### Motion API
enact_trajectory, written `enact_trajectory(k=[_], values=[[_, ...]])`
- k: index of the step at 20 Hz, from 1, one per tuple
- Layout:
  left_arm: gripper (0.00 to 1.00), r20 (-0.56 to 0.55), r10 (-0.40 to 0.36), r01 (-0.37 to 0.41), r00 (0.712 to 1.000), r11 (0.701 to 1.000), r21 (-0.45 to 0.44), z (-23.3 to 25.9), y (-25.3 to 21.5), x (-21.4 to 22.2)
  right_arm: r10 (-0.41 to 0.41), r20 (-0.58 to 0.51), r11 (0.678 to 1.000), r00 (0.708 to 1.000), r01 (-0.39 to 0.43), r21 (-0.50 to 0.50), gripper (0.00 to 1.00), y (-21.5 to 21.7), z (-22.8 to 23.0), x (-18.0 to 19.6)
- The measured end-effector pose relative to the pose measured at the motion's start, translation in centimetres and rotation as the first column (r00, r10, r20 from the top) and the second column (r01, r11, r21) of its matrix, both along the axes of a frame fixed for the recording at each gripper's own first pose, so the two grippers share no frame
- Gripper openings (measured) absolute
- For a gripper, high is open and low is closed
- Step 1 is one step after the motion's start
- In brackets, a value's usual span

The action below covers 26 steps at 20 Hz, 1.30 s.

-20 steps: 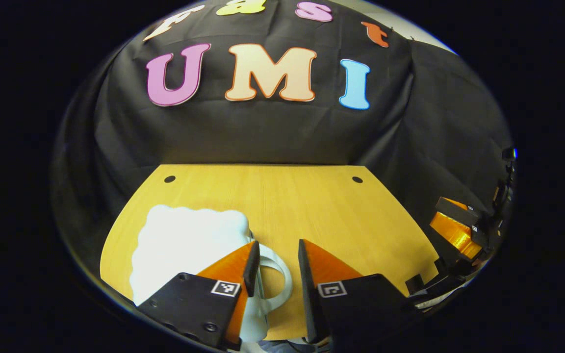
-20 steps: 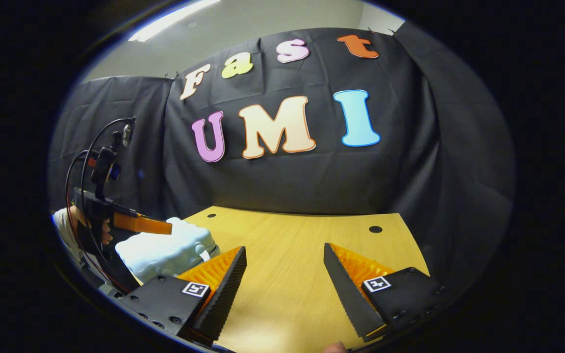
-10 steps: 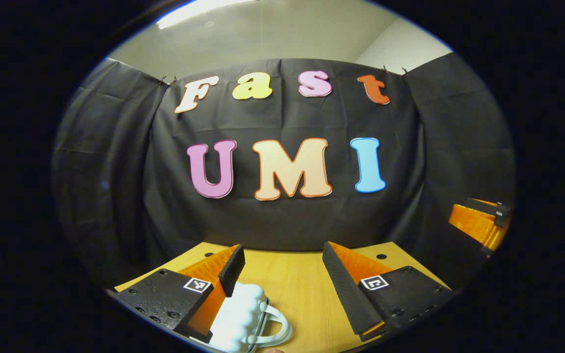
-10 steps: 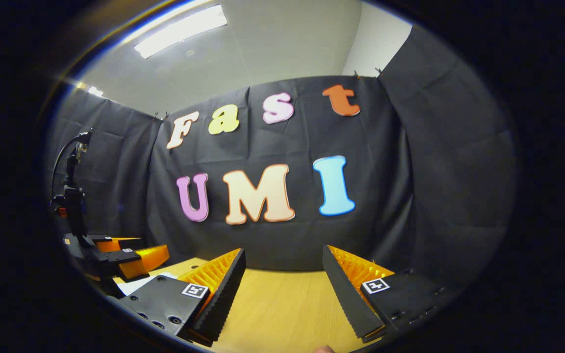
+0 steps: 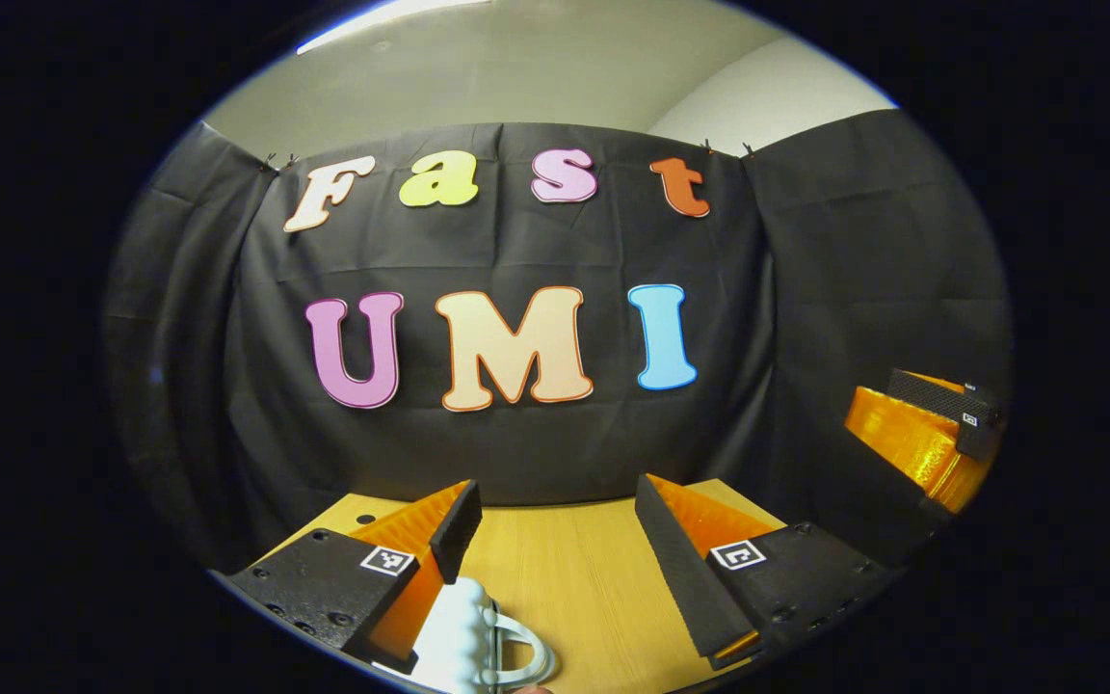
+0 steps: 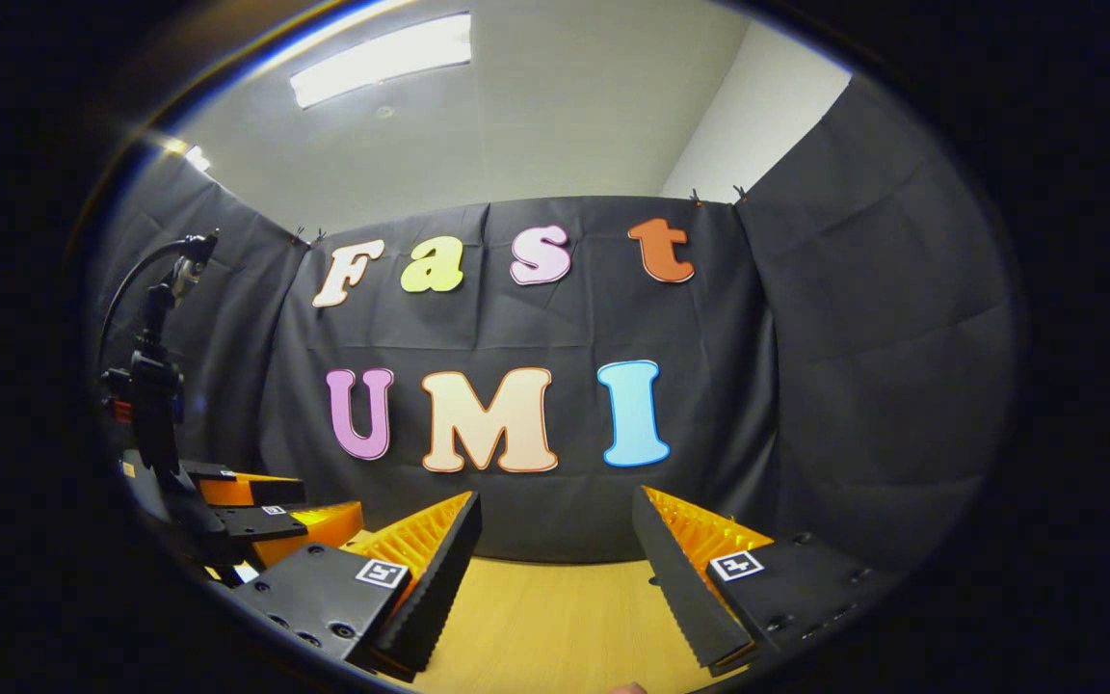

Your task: First open the suitcase, pack the skin care products into it, and then close the suitcase.

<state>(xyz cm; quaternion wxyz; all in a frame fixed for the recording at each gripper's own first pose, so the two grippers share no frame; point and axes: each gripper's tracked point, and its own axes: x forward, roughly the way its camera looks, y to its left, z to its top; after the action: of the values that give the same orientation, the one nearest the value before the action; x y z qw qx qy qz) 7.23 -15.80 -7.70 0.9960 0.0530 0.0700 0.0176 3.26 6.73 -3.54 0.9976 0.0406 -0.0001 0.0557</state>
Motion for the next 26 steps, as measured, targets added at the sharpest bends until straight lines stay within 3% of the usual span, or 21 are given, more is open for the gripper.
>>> enact_trajectory(k=[13, 26], values=[[0.95, -0.025, 0.024, -0.024, 0.999, 1.0, -0.004, -0.2, 4.8, -0.2, -0.01, 0.036, 1.0, 0.999, 0.011, -0.024, 0.94, 3.0, 1.9, -0.7], [0.95, -0.001, 0.007, -0.008, 1.0, 1.0, -0.014, 0.6, 5.1, -0.1, -0.031, 0.033, 0.998, 0.999, 0.033, -0.048, 0.97, 3.7, 2.1, -1.7]])
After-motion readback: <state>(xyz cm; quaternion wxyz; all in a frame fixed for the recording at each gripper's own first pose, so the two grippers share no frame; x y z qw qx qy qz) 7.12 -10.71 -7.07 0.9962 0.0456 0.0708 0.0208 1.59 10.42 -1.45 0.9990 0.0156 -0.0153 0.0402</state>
